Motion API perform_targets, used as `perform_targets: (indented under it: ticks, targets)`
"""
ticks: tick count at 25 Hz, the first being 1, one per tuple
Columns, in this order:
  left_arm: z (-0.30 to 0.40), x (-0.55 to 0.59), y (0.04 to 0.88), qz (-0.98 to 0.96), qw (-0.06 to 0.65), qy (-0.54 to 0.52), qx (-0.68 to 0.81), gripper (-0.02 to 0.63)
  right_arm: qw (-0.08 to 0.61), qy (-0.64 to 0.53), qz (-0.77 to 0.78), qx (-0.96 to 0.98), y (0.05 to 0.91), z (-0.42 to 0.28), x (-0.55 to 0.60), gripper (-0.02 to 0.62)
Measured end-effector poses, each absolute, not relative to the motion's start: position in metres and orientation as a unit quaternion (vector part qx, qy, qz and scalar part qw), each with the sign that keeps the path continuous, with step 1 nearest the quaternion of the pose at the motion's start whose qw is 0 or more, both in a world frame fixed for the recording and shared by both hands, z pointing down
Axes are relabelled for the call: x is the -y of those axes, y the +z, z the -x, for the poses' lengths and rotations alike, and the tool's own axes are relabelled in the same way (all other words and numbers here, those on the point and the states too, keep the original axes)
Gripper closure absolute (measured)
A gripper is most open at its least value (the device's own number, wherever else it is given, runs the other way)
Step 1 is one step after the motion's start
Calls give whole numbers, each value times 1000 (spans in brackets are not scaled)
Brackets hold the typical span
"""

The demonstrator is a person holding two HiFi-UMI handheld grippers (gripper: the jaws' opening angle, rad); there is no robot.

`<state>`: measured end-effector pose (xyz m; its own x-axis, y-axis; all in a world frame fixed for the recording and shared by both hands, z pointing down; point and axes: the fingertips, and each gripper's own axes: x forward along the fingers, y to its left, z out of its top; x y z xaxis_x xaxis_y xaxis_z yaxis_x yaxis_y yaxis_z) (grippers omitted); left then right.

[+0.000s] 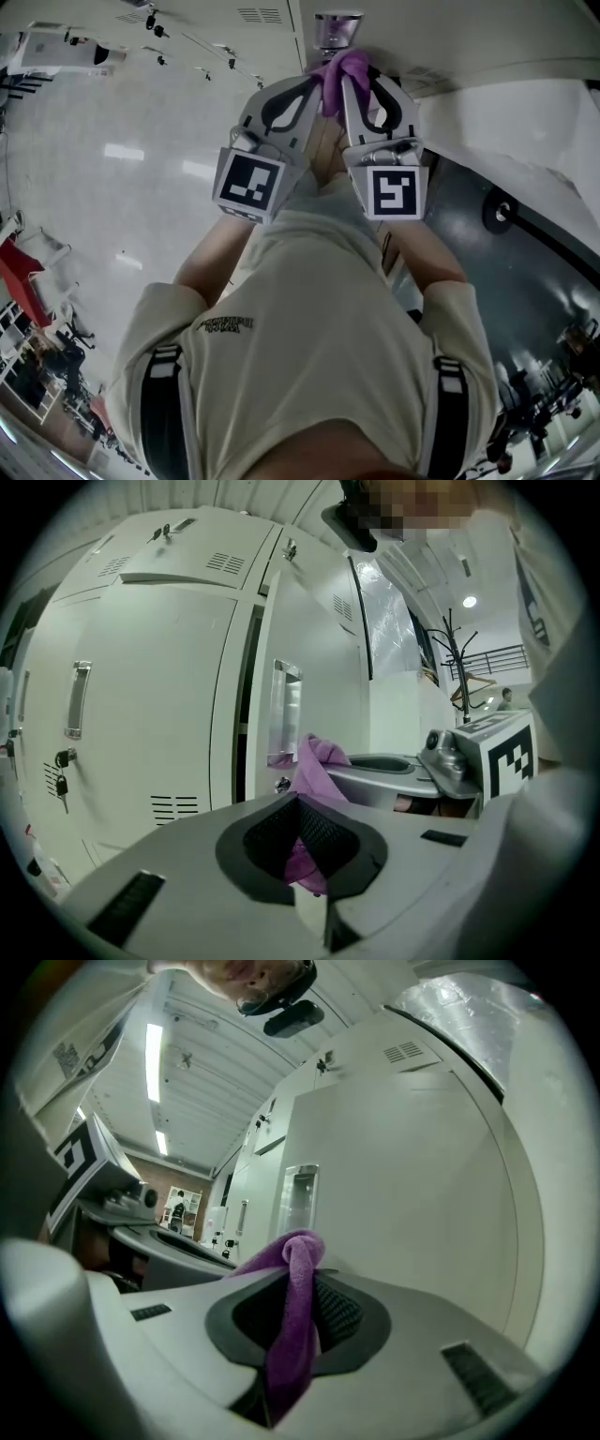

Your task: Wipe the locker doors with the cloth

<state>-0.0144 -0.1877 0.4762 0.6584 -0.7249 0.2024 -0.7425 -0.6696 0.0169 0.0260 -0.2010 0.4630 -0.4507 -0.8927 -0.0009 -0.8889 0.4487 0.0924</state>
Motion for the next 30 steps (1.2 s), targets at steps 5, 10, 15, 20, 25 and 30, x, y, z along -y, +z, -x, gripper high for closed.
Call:
perform_targets:
  ticks: [5, 10, 15, 20, 25, 30]
  targets:
    - [-5, 186, 475, -921, 47, 87, 376, 604, 34, 7, -541, 841, 485, -51, 215, 538]
    - [-30, 180, 482, -932, 52, 98, 346, 604, 43, 13, -569, 821, 493, -76, 218, 538]
    - [-51, 181, 489, -940, 56, 98, 323, 604, 45, 15, -608, 792, 501, -109, 219, 540]
    - [-70, 181, 493, -948, 53, 100, 299, 604, 38, 20, -660, 750, 504, -142, 220, 540]
    - [-86, 179, 496, -954, 51, 101, 278, 604, 21, 41, -701, 712, 507, -169, 220, 541]
    - [-93, 178, 496, -957, 50, 100, 268, 604, 15, 47, -711, 701, 509, -179, 220, 540]
